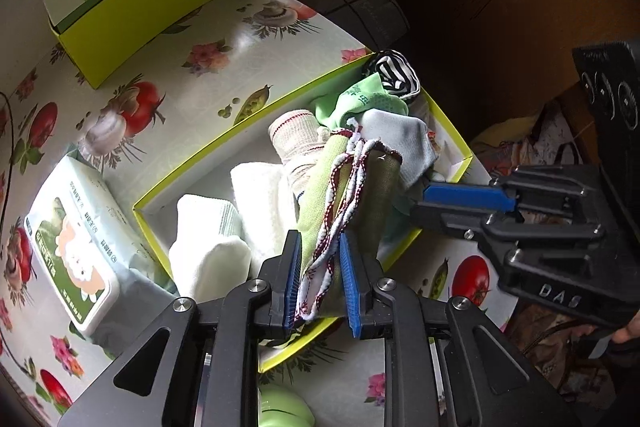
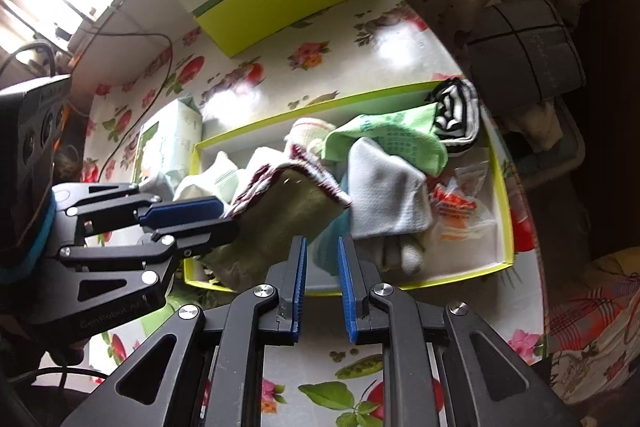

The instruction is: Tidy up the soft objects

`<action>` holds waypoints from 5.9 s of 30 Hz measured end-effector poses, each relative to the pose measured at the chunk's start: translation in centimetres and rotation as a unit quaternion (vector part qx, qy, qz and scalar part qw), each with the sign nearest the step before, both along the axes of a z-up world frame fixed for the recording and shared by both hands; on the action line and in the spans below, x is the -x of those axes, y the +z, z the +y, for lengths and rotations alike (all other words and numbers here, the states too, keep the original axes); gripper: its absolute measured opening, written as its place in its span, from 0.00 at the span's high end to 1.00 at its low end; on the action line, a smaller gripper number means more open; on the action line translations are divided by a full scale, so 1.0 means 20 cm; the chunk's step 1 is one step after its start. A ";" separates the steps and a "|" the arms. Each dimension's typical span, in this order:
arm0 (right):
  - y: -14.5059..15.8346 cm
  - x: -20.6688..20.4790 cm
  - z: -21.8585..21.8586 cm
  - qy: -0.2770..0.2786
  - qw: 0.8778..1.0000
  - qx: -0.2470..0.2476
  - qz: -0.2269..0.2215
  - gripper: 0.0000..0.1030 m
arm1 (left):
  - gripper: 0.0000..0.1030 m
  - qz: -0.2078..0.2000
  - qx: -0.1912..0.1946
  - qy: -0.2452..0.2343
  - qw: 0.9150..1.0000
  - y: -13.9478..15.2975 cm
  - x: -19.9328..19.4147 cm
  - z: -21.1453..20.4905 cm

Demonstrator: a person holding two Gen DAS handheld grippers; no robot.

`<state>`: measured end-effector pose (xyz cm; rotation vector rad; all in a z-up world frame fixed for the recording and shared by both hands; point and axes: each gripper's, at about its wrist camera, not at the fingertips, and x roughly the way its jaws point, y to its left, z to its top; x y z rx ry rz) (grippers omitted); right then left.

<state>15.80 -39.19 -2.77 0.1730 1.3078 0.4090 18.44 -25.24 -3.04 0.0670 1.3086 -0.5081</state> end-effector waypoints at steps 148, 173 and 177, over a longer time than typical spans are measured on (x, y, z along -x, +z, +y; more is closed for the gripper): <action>0.25 0.47 0.40 0.064 0.989 0.125 -0.056 0.53 | 0.80 -0.043 -0.039 0.170 0.984 0.25 0.49 0.49; 0.23 0.47 0.39 0.065 0.989 0.124 -0.054 0.52 | 0.80 -0.036 -0.042 0.164 0.985 0.22 0.49 0.47; 0.22 0.47 0.38 0.065 0.989 0.124 -0.052 0.52 | 0.80 -0.038 -0.042 0.164 0.985 0.22 0.49 0.47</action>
